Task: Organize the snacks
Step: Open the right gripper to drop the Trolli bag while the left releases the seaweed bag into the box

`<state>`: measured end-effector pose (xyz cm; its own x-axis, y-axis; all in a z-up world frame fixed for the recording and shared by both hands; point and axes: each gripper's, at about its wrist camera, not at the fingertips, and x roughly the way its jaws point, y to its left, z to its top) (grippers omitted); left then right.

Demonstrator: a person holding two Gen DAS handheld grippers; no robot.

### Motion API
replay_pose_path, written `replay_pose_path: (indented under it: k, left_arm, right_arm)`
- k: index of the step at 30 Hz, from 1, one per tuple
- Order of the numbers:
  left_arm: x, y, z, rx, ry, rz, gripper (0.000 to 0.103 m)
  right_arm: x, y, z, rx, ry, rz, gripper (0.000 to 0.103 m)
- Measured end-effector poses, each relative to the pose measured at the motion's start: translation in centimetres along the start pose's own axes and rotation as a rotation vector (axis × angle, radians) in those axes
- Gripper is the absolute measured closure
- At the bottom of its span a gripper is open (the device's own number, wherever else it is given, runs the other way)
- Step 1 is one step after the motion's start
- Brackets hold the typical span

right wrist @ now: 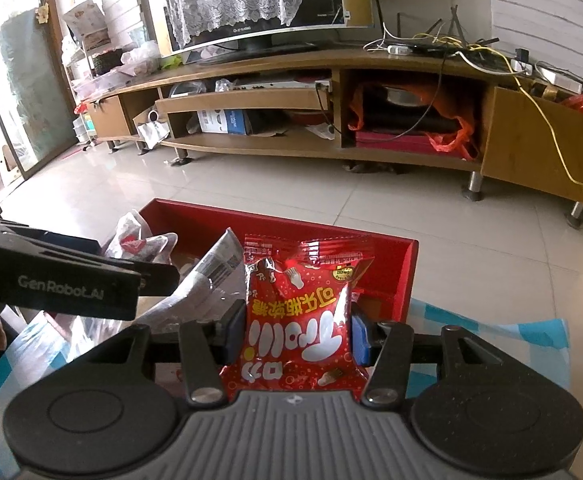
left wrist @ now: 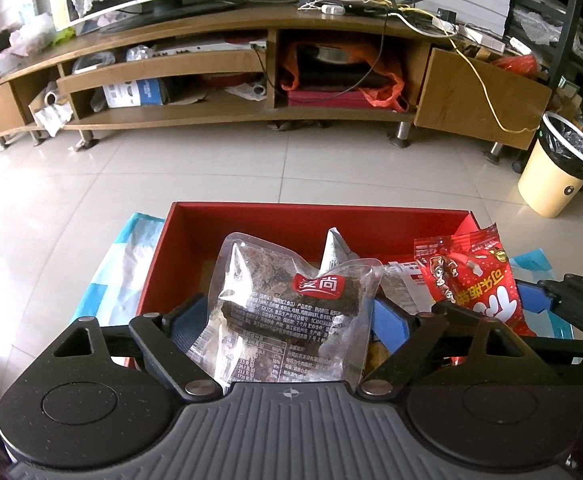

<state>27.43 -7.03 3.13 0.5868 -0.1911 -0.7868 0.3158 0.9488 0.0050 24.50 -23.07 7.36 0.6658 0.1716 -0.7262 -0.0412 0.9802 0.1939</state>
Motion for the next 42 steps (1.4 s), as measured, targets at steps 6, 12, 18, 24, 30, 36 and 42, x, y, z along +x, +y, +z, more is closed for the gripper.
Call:
replay_pose_path:
  k: [6,12,18,24,30,36,42]
  left_arm:
    - [0.3,0.0,0.0,0.000,0.005,0.002,0.011]
    - [0.4,0.2,0.1,-0.011,0.010,0.000,0.009]
    - [0.4,0.2,0.1,-0.011,0.007,0.007,0.007]
    - [0.4,0.0,0.2,-0.012,-0.003,0.012,0.006]
    - [-0.7,0.3,0.7,-0.027,-0.051,0.015,0.006]
    - [-1.0,0.9,0.8,-0.050,-0.053,0.013,0.005]
    - [-1.8,2.0,-0.5,-0.040,-0.034,0.025,0.005]
  right_arm:
    - [0.2,-0.1,-0.1,0.005,0.014,-0.005,0.051]
    - [0.0,0.0,-0.1,0.006,-0.001,-0.007,0.051]
    - [-0.1,-0.1,-0.1,0.014,-0.004,-0.006,0.051]
    - [-0.3,0.0,-0.2,0.014,-0.008,-0.002,0.051]
    - [-0.8,0.1,-0.1,0.019,-0.018,0.005,0.051]
    - [-1.0,0.3,-0.1,0.009,-0.021,0.014,0.050]
    - [-1.6,0.7,-0.3,-0.003,-0.021,0.035,0.049]
